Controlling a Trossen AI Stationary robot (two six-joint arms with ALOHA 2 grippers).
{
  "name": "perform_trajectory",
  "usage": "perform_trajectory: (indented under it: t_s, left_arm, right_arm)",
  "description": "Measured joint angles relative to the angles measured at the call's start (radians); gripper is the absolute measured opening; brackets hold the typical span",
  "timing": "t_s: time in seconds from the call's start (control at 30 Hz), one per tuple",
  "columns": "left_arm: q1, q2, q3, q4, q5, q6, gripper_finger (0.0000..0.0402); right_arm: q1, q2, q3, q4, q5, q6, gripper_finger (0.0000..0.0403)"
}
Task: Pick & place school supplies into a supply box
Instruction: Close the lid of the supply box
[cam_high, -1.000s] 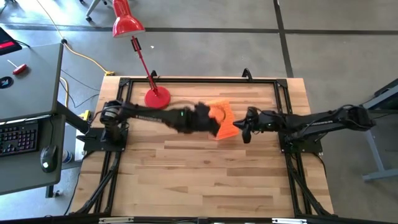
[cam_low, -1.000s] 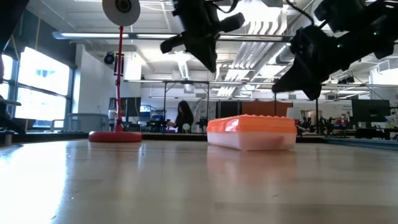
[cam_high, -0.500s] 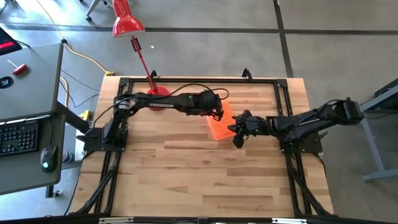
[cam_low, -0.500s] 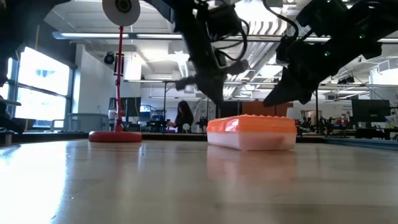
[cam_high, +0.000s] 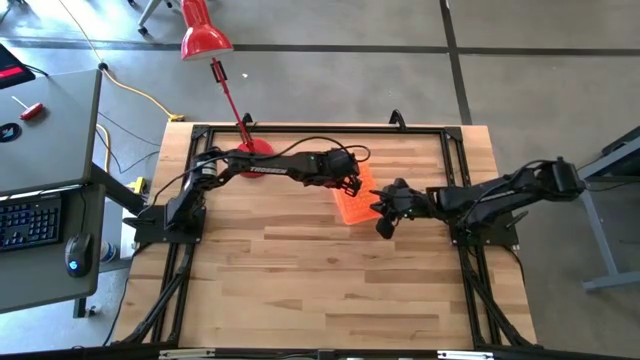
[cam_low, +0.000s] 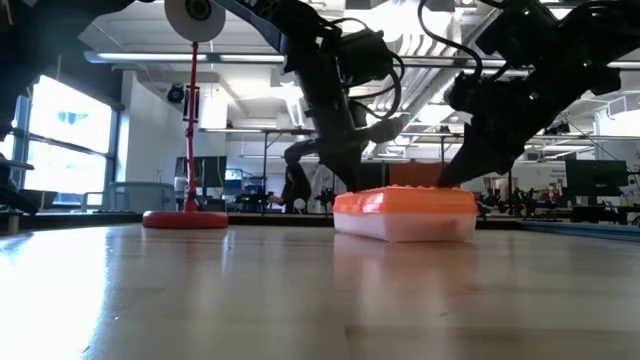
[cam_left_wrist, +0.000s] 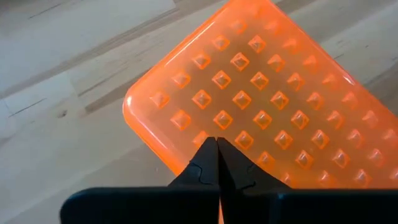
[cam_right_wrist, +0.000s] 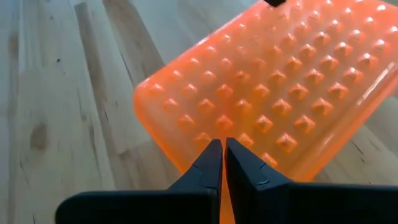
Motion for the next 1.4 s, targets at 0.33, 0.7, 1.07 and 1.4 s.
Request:
perform_trajectory:
  t_s: [0.33,0.7,1.07,1.4]
  left_arm:
    - [-0.046,-0.003,0.002,-0.041,0.023,-0.025,0.0024]
    - [-0.166,-0.013,0.0,-0.075,0.043,-0.128,0.0011]
    - [-0.225,-0.013,0.0,-0.063,0.029,-0.18,0.0011]
    - [-0.214,-0.011,-0.002,-0.027,-0.002,-0.175,0.0032]
  right_arm:
    - [0.001,-0.003,0.003,-0.115,0.054,0.023,0.0]
    - [0.0,-0.063,-0.003,-0.197,0.253,0.007,0.0]
    - [0.0,-0.074,-0.004,-0.182,0.26,-0.024,0.0]
    - [0.069,-0.22,-0.002,-0.154,-0.055,0.025,0.0]
